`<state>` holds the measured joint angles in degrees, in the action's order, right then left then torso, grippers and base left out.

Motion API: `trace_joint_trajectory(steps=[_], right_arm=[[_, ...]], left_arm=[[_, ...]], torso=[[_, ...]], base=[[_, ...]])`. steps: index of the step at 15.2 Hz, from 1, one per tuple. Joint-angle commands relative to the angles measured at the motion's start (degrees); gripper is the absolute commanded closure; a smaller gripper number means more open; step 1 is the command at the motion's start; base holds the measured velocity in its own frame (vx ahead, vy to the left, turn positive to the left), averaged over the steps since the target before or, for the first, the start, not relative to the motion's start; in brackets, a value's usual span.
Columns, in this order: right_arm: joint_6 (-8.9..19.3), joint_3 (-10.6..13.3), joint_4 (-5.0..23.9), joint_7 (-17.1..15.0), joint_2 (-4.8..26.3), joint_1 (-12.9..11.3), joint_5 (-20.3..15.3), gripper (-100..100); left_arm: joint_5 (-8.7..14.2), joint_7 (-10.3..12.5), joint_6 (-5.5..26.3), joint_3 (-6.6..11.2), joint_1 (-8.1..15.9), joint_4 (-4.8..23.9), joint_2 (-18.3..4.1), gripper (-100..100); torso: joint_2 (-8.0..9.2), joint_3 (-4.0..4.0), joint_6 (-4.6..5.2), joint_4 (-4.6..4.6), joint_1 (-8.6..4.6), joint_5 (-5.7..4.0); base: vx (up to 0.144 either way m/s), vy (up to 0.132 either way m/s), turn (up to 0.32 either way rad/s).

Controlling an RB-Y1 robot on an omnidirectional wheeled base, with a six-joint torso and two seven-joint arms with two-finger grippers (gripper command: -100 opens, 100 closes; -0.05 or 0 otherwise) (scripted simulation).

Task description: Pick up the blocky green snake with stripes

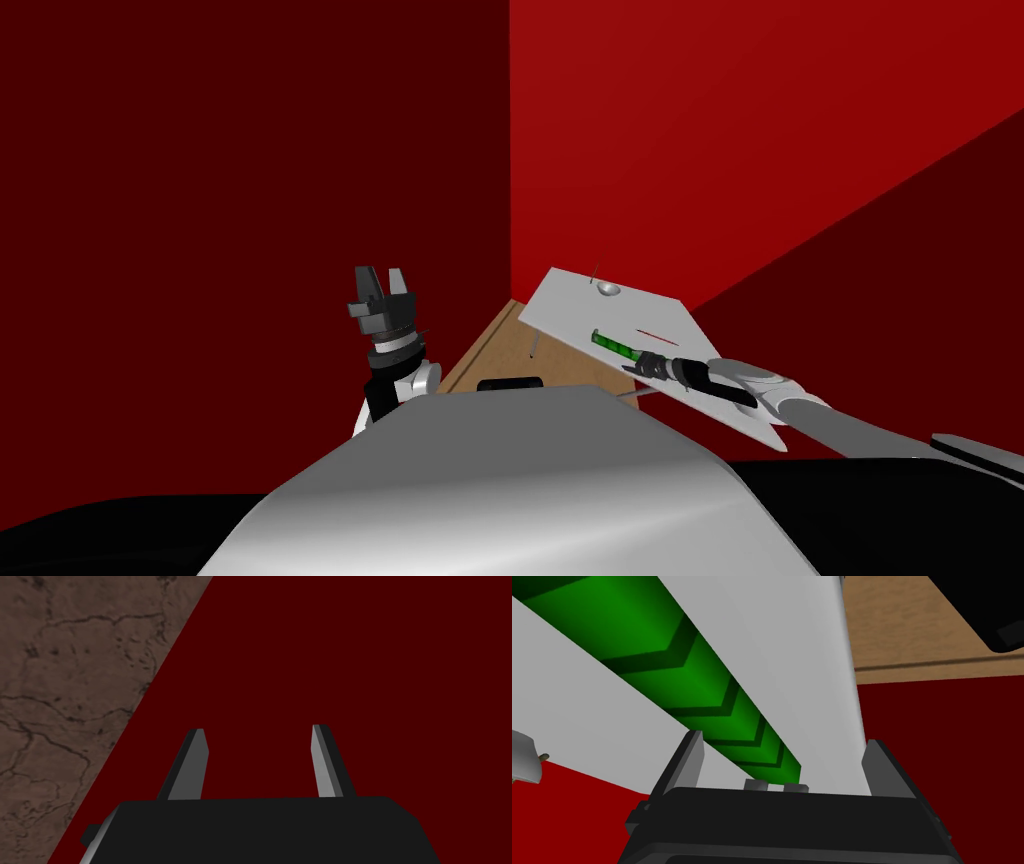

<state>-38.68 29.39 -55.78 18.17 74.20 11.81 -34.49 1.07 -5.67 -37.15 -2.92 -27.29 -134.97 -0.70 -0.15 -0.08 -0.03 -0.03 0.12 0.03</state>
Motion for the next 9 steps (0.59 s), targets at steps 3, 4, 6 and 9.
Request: trace_joint_trajectory(steps=[3, 4, 6, 9], right_arm=[[-1.6, 3.4, 5.8, 1.9, 2.6, 0.4, -2.8, -100], [-2.2, 4.7, 7.1, 2.4, 3.2, 0.4, -3.8, -100], [-3.2, 7.2, 11.0, 3.3, 4.0, 0.5, -5.6, -100], [-4.0, 9.4, 13.7, 4.0, 4.3, 0.8, -7.1, -100]], left_arm=[[0.0, 0.0, 0.0, 0.00, 0.0, 0.0, 0.0, 0], [0.0, 0.0, 0.0, 0.00, 0.0, 0.0, 0.0, 0], [0.0, 0.0, 0.0, 0.00, 0.0, 0.0, 0.0, 0], [0.0, 0.0, 0.0, 0.00, 0.0, 0.0, 0.0, 0]], torso=[[-0.15, -0.09, 0.00, -0.03, 0.03, 0.02], [-0.19, -0.11, 0.01, -0.04, 0.03, 0.02], [-0.30, -0.17, -0.01, -0.07, 0.04, 0.03], [-0.33, -0.20, 0.02, -0.08, 0.02, 0.00]], base=[[0.093, 0.027, 0.245], [0.110, 0.020, 0.211], [0.138, 0.030, 0.267], [0.111, 0.008, 0.177]])
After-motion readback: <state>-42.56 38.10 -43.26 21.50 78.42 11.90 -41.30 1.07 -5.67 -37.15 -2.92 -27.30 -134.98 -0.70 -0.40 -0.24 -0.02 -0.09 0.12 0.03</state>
